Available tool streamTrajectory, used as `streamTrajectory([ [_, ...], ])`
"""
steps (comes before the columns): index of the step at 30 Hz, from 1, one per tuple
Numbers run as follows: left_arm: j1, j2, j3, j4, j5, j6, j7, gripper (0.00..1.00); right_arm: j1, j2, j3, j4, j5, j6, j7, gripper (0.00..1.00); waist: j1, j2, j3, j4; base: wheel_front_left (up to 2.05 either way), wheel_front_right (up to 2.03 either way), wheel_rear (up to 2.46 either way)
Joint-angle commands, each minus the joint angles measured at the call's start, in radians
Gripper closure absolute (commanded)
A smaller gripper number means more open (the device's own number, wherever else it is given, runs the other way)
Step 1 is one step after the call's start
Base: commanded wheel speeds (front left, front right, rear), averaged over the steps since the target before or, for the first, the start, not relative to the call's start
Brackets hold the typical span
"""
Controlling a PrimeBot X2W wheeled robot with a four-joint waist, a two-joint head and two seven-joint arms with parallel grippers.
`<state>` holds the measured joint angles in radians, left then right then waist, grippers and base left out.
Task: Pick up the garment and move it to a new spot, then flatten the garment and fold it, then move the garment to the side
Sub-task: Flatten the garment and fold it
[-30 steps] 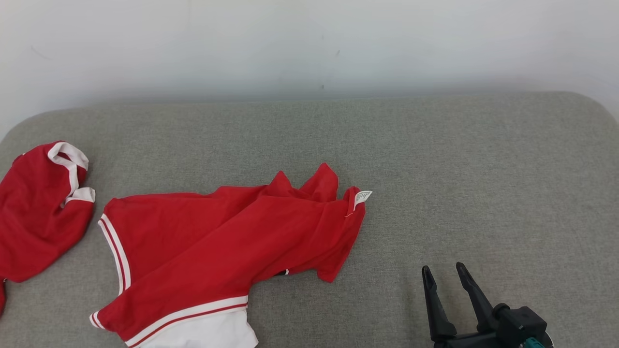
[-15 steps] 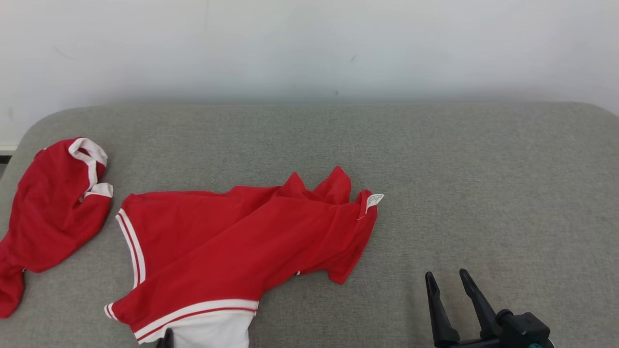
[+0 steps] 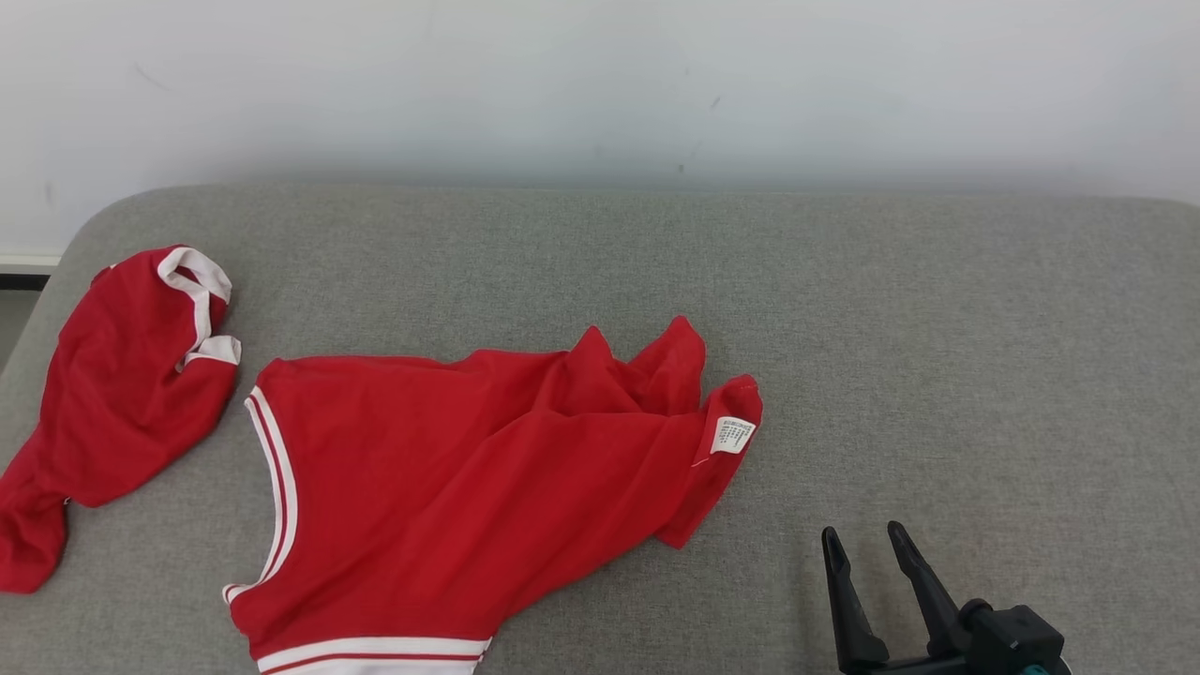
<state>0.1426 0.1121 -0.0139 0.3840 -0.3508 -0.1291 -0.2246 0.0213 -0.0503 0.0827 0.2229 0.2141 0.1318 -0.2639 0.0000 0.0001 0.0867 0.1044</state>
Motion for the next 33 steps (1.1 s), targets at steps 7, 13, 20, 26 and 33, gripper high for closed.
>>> streamTrajectory([
  [7, -0.021, 0.002, 0.016, 0.031, -0.004, 0.014, -0.028, 0.0, 0.003, 0.0, -0.011, -0.001, -0.008, -0.002, -0.001, 0.0, 0.0, -0.0001, -0.006, 0.005, 0.0, 0.0, 0.0],
  [13, -0.023, -0.003, 0.085, -0.061, 0.007, 0.014, -0.042, 0.0, 0.008, 0.0, -0.015, -0.002, -0.01, -0.002, -0.001, 0.0, 0.0, -0.0001, -0.01, 0.019, 0.0, 0.0, 0.0],
  [20, -0.03, -0.045, 0.19, -0.241, 0.058, 0.008, -0.041, 0.0, -0.007, 0.0, -0.004, -0.002, -0.01, -0.002, -0.001, 0.0, 0.0, -0.0001, -0.021, 0.026, 0.0, 0.0, 0.0],
  [26, 0.009, -0.061, 0.195, -0.288, 0.106, 0.003, -0.041, 0.0, -0.05, 0.0, 0.015, 0.038, -0.011, -0.002, -0.001, 0.0, 0.0, -0.0001, -0.03, 0.015, 0.0, 0.0, 0.0],
  [33, 0.005, -0.062, 0.159, -0.246, 0.074, 0.008, -0.041, 0.0, -0.203, -0.007, 0.059, 0.173, -0.04, -0.002, -0.001, 0.0, 0.0, -0.0001, -0.022, 0.018, 0.0, 0.0, 0.0],
])
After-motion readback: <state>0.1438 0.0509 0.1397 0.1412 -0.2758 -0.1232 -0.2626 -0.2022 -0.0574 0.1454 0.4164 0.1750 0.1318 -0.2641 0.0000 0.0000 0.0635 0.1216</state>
